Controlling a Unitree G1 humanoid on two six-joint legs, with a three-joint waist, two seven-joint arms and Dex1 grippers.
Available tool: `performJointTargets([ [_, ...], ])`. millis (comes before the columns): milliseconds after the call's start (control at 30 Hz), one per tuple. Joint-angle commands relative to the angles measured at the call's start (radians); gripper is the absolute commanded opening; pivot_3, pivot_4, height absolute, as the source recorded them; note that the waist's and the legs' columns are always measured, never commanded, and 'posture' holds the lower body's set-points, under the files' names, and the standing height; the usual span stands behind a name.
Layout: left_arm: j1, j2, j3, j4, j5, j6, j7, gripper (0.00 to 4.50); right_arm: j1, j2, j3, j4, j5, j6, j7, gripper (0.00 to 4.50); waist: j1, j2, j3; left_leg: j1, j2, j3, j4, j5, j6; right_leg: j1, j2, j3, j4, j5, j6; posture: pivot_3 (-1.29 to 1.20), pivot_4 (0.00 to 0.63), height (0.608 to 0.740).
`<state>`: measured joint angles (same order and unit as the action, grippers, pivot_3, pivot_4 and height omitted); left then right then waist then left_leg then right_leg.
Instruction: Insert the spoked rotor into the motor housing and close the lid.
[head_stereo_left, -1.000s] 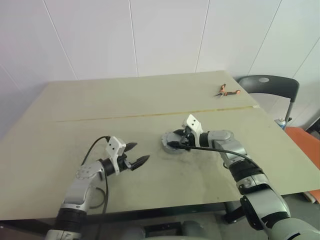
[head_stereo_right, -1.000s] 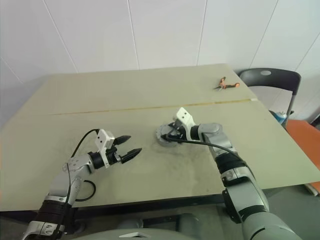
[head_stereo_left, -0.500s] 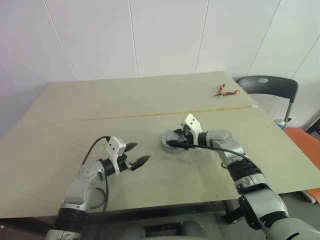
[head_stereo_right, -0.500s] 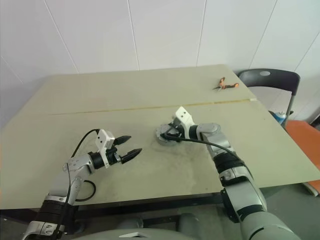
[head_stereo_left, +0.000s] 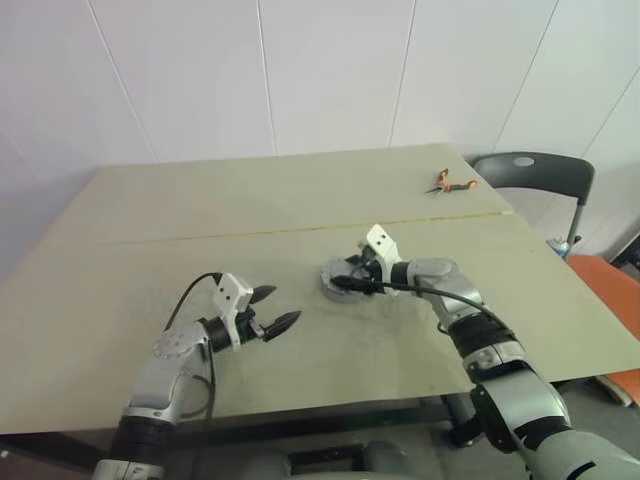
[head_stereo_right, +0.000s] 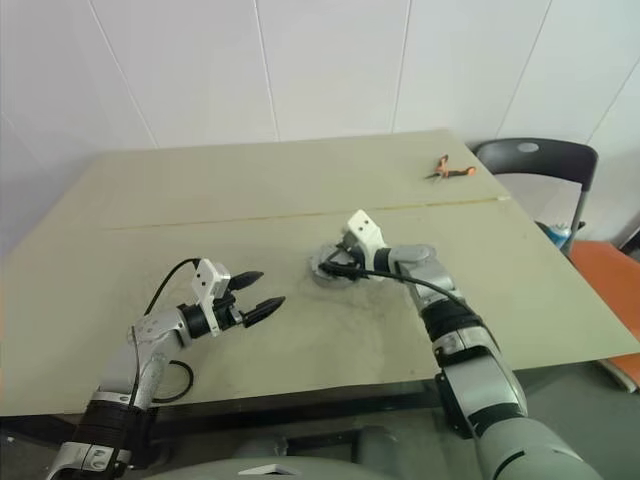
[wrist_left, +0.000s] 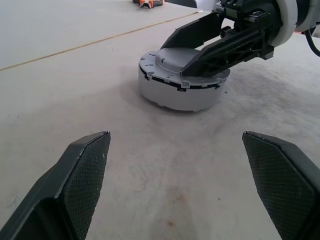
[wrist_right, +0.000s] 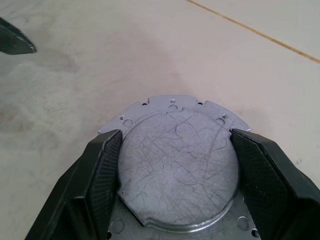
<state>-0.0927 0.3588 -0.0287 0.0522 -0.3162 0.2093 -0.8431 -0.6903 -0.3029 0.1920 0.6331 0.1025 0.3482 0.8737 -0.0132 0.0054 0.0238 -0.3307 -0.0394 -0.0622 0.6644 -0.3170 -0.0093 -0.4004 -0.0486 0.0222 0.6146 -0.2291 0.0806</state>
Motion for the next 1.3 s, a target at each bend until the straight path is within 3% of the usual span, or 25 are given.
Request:
performJointTargets([
  [33,-0.012,0.003,-0.004,-0.034,-0.004,-0.009,0.002,4.5,0.0,-0.012,-0.032,0.059,-0.009,0.066,-0.046,3.05,0.0,0.001,0.004,0.002,0.0,0.0,0.0,0.0,0.0,0.002,0.0,0.0,0.0,0.0,0.0,0.0,0.0,0.74],
  [133,-0.011,0.004,-0.003,-0.035,-0.004,-0.009,0.002,4.5,0.008,-0.009,-0.032,0.033,-0.003,0.072,-0.03,3.05,0.0,0.002,0.01,0.008,0.001,0.0,0.0,0.0,-0.001,0.006,-0.001,0.0,-0.001,-0.001,0.0,0.0,0.0,0.74],
  [467,-0.018,0.006,-0.004,-0.024,0.0,-0.012,0.0,4.5,0.04,-0.009,-0.038,-0.043,0.029,0.037,0.01,3.05,-0.001,0.0,0.014,0.004,0.001,0.0,-0.001,0.0,0.0,0.004,0.0,0.001,-0.002,-0.001,0.001,0.0,0.0,0.74],
  [633,-0.022,0.007,-0.002,-0.021,0.0,-0.013,-0.001,4.5,0.03,0.002,-0.055,-0.032,0.021,0.013,-0.024,3.05,-0.003,0.0,0.014,-0.007,0.001,0.0,-0.001,0.0,0.0,-0.006,0.001,0.001,-0.002,0.002,-0.002,0.0,0.0,0.74],
  [1033,-0.021,0.007,-0.001,-0.028,0.0,-0.012,0.003,4.5,0.004,0.026,-0.077,0.005,0.011,-0.045,-0.112,3.05,-0.004,0.0,0.014,-0.006,0.001,0.0,-0.001,0.0,0.0,-0.006,0.001,0.001,-0.001,0.0,0.0,0.0,0.0,0.74],
  [1300,-0.024,0.005,-0.003,-0.029,0.001,-0.011,0.004,4.5,-0.001,0.05,-0.123,-0.06,0.103,0.052,-0.067,3.05,-0.004,0.001,0.015,-0.007,0.001,0.0,-0.001,0.0,0.0,-0.007,0.001,0.001,-0.001,0.001,-0.002,0.0,0.0,0.74],
])
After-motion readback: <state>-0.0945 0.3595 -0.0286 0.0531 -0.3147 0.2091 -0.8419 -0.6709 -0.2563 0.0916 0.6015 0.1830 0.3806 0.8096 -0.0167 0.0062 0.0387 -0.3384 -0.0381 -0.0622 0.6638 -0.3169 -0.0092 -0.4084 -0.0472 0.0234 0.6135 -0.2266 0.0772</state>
